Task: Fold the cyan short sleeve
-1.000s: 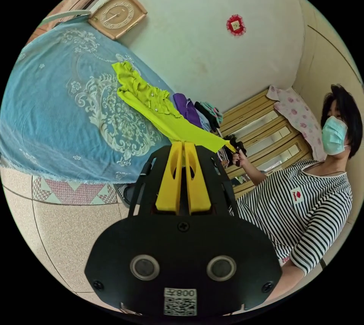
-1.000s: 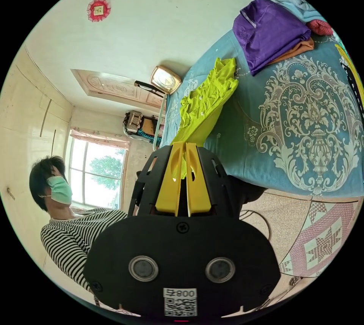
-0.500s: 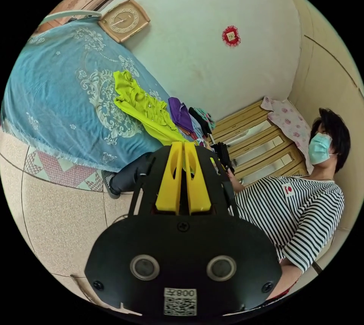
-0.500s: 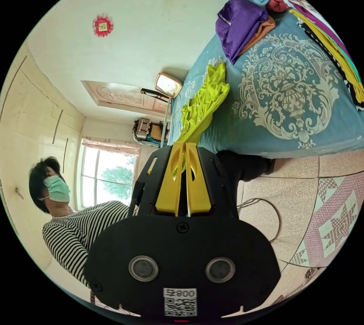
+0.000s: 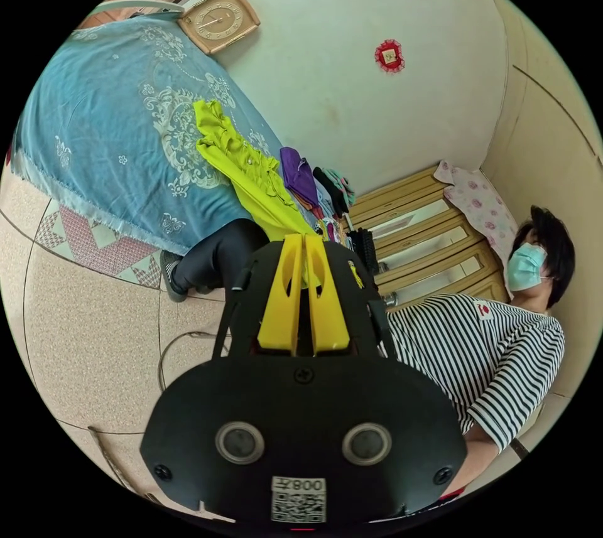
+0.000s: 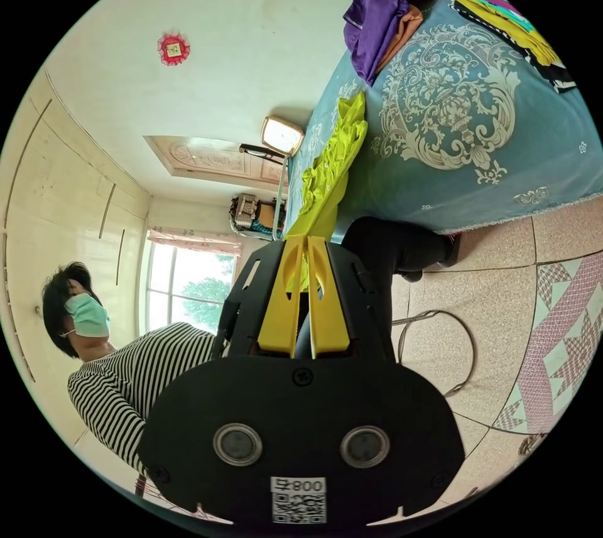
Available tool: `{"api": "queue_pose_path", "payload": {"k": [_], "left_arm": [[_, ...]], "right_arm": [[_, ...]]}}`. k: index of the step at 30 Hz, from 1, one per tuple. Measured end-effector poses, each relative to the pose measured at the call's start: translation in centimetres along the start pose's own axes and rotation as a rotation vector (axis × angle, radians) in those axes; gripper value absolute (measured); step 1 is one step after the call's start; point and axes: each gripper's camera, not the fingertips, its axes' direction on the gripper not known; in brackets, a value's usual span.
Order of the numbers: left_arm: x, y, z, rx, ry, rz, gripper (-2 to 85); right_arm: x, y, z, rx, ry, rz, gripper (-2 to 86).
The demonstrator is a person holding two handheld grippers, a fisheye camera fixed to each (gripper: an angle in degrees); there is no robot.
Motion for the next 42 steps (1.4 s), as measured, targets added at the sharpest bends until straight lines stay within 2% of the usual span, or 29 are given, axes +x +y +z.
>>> {"api": "queue_pose_path", "payload": {"k": [10,19,27,42], "left_arm": [[-0.5,-1.3,-1.3,0.064,0.029,-0.038,0.3],[-2.0,-7.3,-0.4,0.079,0.058,-0.066,0.4],[-4.3,-16.4,1.9,0.127,0.073,-0.104,0.5],[-9.2,-36.9,9.6,0.109,0.008,-0.124,0.5]], "right_arm": [[2.0,0.7,-1.0,0.031,-0.015,-0.010,0.4],[2.1,-4.2,0.0,0.045,-0.001,-0.020,0.5],[1.6,-14.1,1.9,0.053,0.013,-0.013,0.5],[1.9,-36.6,9.3,0.013,0.030,0.021,0.4]]}}
